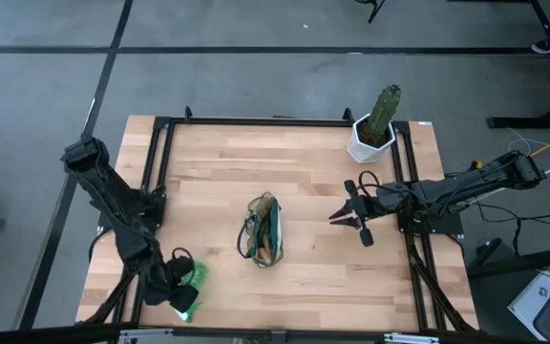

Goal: Pick & Place Garden tools in Gardening bag
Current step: Put the green spray bottle into the gardening bag

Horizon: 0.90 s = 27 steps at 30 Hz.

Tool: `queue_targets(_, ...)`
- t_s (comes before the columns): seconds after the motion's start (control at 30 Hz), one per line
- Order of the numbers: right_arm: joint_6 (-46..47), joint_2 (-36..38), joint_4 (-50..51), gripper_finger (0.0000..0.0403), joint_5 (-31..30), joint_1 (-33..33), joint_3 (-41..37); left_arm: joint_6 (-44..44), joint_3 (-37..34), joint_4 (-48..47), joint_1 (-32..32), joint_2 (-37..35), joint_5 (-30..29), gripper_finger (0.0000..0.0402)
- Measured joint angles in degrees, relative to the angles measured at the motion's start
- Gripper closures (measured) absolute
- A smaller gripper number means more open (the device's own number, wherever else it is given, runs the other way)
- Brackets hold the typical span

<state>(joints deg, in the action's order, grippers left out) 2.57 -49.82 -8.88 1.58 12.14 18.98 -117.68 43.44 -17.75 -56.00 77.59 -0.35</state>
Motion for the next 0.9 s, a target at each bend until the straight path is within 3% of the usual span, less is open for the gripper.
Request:
queue_targets(0.2,0.0,0.0,0.0,0.0341,0.0,0.0,0.0,6.2,0.0,-0.8,-0.2,4.7,0.0,0.0211)
queue_targets(0.33,0.0,0.0,0.0,0.0341,0.0,0.0,0.0,8.4,0.1,-3.1,-0.1,6.6,3.1,0.0200)
queue_targets(0.47,0.0,0.0,0.0,0.0341,0.0,0.0,0.0,9.3,0.2,-5.0,0.4,7.2,5.8,0.0199)
queue_targets(0.9,0.0,0.0,0.0,0.0341,0.0,0.0,0.0,17.8,0.1,-11.2,4.5,7.3,6.6,0.0208)
